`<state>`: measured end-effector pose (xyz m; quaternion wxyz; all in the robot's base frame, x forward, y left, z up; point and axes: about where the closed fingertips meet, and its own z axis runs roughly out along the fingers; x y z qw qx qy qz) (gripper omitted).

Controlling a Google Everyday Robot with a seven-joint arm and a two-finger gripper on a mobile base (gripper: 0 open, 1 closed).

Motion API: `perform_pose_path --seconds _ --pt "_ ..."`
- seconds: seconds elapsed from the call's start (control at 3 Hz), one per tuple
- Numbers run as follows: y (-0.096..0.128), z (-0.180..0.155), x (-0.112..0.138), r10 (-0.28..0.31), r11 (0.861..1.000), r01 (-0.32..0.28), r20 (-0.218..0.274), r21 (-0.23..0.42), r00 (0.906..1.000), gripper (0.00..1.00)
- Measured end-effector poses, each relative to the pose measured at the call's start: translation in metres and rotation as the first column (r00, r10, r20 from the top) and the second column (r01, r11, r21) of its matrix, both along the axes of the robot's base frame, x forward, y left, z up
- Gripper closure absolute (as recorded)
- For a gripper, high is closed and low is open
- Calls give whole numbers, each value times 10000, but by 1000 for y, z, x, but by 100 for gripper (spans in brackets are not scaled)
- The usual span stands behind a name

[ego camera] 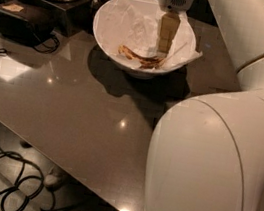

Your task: Pick banana from white bowl

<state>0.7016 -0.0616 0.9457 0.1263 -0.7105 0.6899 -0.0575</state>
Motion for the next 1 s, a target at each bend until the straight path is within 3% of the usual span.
perform_pose_path --seconds 0.33,1.0 --pt "4 -11 8 11 10000 -11 -160 10 9999 17" --pt "10 -31 14 -27 9999 20 -528 -141 9986 25"
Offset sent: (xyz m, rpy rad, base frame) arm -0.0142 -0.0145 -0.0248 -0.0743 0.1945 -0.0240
